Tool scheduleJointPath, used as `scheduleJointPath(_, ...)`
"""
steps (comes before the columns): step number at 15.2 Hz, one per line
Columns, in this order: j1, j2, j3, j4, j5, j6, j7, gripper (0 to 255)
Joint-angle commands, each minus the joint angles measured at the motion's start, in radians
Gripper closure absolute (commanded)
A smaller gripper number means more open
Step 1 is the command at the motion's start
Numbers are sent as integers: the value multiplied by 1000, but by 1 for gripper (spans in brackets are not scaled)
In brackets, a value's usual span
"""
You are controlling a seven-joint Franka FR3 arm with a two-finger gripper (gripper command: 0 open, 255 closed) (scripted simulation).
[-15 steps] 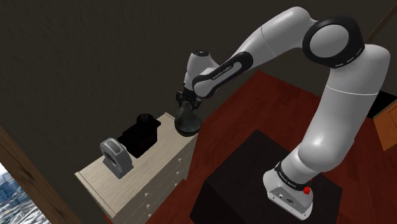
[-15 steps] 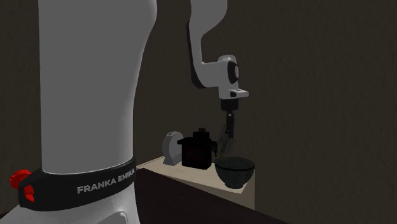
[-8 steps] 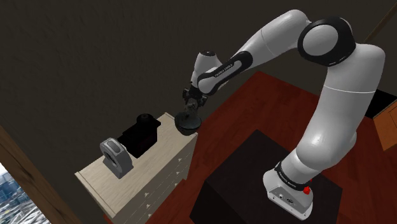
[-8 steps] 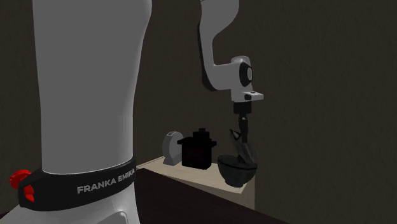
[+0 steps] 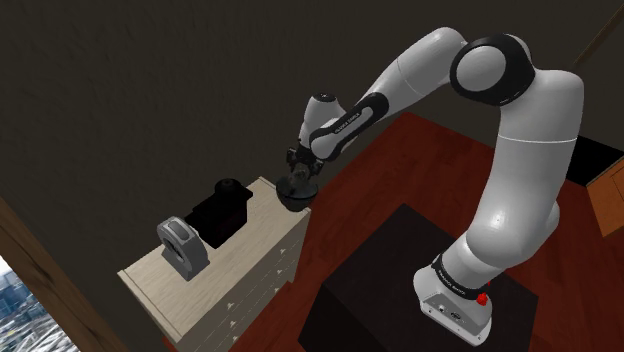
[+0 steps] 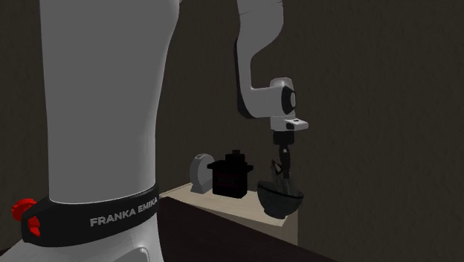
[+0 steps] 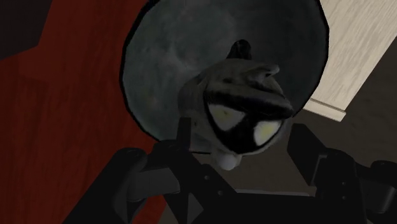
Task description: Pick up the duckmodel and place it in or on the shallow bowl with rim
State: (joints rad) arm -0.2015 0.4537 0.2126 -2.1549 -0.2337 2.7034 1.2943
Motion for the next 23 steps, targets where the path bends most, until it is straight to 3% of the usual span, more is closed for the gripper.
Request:
scheduleJointPath(1,8,23,-9,1,-11,22,9,255)
scheduleJointPath(9,10,30,-13,3,-14,28,12,255)
scheduleJointPath(10,10,31,-13,2,-14,30,12,0)
scheduleJointPath(15,10,30,-13,3,-14,28,12,0)
scheduleJointPath(19,-24,-92,32,-31,38,-59,-26,0)
scheduleJointPath(23,-23,-92,31,-31,38,-59,-26,0)
